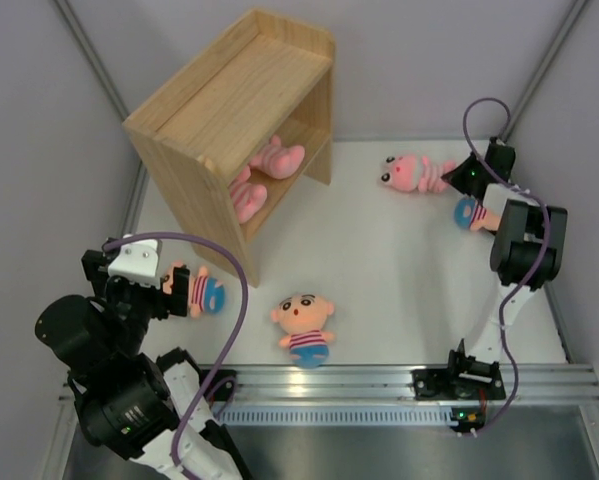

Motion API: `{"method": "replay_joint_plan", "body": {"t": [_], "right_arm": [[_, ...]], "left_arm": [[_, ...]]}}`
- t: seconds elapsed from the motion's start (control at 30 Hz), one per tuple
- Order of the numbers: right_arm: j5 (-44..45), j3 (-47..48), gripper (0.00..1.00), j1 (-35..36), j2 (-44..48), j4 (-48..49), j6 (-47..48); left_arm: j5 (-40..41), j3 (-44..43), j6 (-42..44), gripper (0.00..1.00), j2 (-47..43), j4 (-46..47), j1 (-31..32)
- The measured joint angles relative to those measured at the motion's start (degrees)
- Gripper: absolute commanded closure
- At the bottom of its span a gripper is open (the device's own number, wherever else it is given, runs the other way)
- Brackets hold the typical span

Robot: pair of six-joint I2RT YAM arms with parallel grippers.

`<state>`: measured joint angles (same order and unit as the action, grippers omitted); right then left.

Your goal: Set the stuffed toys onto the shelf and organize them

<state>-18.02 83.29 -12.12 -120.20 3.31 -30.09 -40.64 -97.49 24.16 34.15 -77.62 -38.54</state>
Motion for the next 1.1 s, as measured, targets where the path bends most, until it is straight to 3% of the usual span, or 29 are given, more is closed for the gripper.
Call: {"method": "replay_joint_plan", "body": {"t": [0.23,0.53,0.9,1.1], "right_arm": [[3.8,-21.5,1.00,2.1,26.9,6.5,-9.3],[11.0,-26.4,1.00,13.4,48.9,17.0,-18.2],[26.0,-27.7,1.00,29.0,51.1,21.9,-29.2],[29.4,-27.7,1.00,32.4,47.1,26.3,-35.8]], "left_arm": [[-0.7,0.5,0.0,0.10,0.0,0.0,0.0],[-2.2,0.5,-0.3,0.10,-1.0,0.0,1.1],[-2.2,0.5,-0.7,0.10,-1.7,0.0,2.6],[-2.1,0.5,-1.2,0.10,-1.8,0.0,3.1]]}}
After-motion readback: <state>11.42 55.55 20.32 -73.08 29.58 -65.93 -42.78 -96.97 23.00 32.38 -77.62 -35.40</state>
